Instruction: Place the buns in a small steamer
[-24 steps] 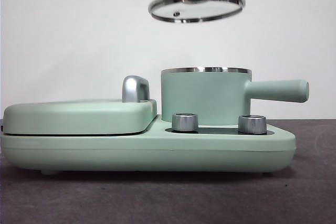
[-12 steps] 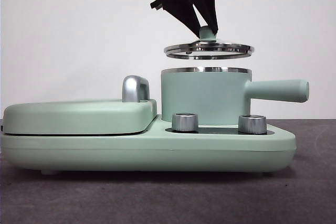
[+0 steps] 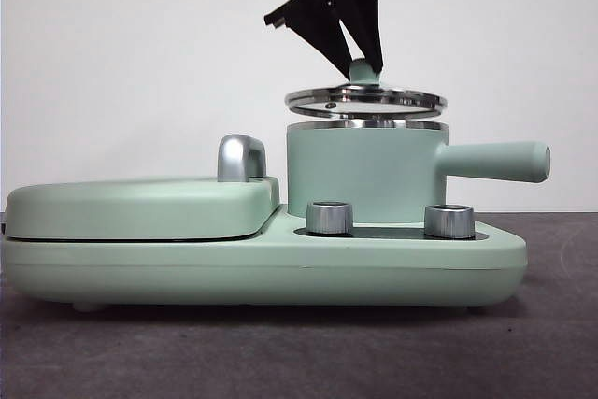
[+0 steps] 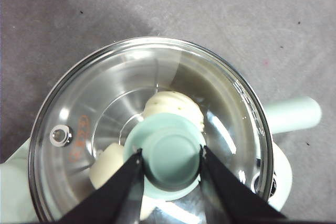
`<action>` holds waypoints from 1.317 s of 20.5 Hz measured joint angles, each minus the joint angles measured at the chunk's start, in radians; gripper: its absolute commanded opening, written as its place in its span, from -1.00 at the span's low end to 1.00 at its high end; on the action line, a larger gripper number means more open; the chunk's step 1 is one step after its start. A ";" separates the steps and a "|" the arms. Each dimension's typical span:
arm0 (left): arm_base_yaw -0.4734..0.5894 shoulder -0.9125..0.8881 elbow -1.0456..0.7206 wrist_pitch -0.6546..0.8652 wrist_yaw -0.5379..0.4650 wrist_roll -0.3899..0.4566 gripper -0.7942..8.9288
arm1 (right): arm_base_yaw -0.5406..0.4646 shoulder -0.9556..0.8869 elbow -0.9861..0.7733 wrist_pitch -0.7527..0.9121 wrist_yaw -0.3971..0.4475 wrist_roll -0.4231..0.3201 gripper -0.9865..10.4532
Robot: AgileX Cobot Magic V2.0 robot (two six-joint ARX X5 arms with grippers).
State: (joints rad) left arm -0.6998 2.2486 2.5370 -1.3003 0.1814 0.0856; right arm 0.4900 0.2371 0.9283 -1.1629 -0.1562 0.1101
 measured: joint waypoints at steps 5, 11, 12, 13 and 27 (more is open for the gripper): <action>0.006 0.037 0.000 0.011 0.028 0.001 -0.81 | 0.000 0.000 0.000 0.000 0.000 0.001 0.13; 0.006 0.045 0.010 0.009 0.029 0.005 -0.78 | 0.000 0.000 0.000 0.000 0.000 0.003 0.13; 0.006 0.045 0.010 0.009 0.029 0.005 -0.74 | 0.000 0.000 0.000 0.000 0.000 0.003 0.13; 0.006 0.045 0.011 0.006 0.029 0.004 -0.57 | 0.000 0.000 0.000 0.000 0.000 0.004 0.13; 0.015 -0.194 0.010 -0.114 0.031 -0.097 0.13 | 0.000 0.000 0.000 0.000 0.000 0.025 0.13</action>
State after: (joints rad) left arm -0.6846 2.0548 2.5473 -1.4147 0.2127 -0.0116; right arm 0.4900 0.2371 0.9283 -1.1629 -0.1566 0.1352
